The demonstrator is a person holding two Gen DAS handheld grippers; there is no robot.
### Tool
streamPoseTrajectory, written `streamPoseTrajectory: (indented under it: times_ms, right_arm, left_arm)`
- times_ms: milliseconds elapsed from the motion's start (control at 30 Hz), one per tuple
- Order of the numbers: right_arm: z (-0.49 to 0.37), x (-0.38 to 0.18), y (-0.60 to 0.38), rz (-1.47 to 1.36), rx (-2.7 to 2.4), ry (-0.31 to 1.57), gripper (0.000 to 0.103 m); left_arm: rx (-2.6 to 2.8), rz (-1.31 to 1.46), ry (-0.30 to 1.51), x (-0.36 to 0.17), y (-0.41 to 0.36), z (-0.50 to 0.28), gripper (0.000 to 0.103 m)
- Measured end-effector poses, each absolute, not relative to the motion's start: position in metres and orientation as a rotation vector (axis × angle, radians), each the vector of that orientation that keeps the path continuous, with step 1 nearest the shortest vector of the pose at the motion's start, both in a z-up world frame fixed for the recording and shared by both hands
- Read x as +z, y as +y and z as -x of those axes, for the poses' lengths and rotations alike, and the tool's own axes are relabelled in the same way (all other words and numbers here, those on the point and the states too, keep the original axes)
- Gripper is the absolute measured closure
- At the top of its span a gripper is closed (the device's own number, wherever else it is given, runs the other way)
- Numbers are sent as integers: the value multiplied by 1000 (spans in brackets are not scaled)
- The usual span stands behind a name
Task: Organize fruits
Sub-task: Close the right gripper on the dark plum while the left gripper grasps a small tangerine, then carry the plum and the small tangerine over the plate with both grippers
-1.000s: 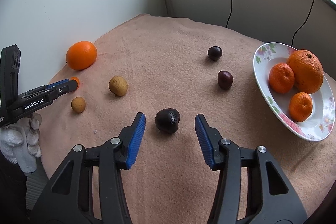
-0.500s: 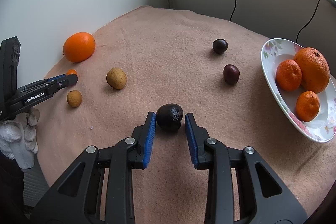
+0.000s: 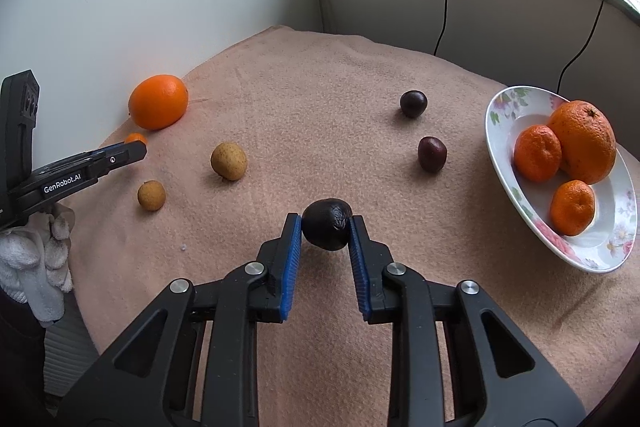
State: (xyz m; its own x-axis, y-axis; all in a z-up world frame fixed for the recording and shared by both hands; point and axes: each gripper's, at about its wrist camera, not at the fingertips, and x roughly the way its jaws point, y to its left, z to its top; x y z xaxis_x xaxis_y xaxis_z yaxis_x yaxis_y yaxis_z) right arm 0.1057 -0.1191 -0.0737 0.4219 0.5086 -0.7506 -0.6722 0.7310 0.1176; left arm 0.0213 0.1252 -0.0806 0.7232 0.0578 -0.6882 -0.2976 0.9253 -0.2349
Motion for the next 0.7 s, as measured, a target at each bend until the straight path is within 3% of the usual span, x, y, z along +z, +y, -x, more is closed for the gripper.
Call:
streamPoseTrajectory:
  times_ms: [700]
  right_arm:
    - [-119, -30, -192, 114, 629, 744, 78]
  left_arm:
    - [29, 306, 668, -42, 64, -50, 79]
